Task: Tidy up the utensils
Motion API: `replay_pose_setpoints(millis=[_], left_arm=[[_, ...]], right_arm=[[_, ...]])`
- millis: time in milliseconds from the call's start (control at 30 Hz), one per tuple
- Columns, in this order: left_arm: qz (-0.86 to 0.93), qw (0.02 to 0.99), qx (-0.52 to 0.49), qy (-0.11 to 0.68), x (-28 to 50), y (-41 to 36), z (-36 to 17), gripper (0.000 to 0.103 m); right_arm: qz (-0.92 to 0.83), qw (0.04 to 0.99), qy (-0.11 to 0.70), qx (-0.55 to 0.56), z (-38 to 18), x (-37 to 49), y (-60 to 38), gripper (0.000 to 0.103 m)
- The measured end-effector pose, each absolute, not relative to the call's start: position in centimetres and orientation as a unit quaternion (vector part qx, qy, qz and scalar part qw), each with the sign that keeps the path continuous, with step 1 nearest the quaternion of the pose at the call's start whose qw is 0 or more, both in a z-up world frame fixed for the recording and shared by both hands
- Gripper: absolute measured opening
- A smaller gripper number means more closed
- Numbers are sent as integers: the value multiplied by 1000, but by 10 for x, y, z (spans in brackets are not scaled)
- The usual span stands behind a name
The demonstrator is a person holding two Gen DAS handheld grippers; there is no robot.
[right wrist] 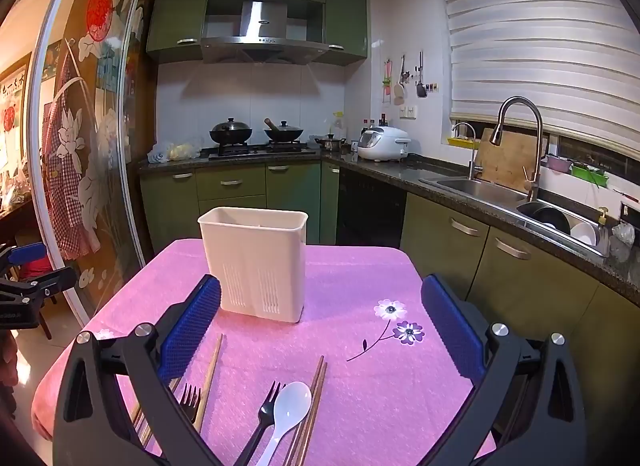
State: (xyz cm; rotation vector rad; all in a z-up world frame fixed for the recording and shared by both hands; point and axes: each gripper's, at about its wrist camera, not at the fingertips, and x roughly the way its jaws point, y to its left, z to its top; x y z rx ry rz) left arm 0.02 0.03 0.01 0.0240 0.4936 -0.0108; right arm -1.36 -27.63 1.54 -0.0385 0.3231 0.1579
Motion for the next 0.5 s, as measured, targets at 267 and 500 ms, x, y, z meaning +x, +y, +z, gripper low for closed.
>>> replay_pose_setpoints(millis=[267,500], left_arm=[[-5,970,16,241,-3,-2,2,97],[-9,970,17,243,-5,-6,5,97]], right_arm=[[79,984,159,-18,16,-13,-276,99],[77,984,160,-20,15,-13,-274,99]])
